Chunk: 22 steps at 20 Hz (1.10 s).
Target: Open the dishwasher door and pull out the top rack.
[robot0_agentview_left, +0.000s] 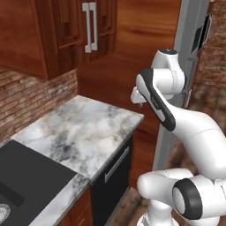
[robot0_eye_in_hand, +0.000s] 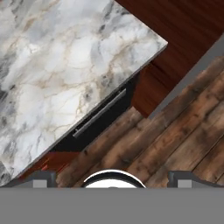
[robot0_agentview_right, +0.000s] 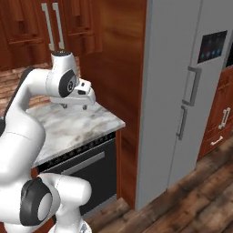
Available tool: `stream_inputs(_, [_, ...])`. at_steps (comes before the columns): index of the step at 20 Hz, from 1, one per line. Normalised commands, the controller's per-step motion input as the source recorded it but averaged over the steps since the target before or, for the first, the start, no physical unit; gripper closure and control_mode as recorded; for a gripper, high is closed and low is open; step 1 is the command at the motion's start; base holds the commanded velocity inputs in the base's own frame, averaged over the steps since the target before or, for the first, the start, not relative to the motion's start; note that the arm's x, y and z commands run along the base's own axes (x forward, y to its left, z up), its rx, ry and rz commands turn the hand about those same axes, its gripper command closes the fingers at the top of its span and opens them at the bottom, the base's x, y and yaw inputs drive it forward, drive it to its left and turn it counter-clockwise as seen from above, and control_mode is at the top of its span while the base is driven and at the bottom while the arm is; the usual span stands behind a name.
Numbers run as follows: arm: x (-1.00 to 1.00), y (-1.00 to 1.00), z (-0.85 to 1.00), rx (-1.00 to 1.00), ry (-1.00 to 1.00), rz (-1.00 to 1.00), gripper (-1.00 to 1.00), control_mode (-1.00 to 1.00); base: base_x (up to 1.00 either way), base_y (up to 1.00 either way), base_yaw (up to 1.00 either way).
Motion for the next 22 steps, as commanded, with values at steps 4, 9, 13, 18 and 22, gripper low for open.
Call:
stream_inputs(4, [0.00,0.00,0.00,0.00,0.00,0.00,-1.00,1.00,0.06,0.59,-0.07])
stream_inputs(9, [0.00,0.00,0.00,0.00,0.00,0.00,-1.00,1.00,-0.09,0.32,0.00])
stream_inputs(13, [0.00,0.00,0.00,0.00,0.00,0.00,-1.00,1.00,-0.28,0.12,0.00])
stream_inputs(18, [0.00,0.00,0.00,0.00,0.00,0.00,-1.00,1.00,-0.24,0.09,0.00])
stream_inputs(22, [0.00,0.00,0.00,0.00,0.00,0.00,-1.00,1.00,-0.07,0.20,-0.08])
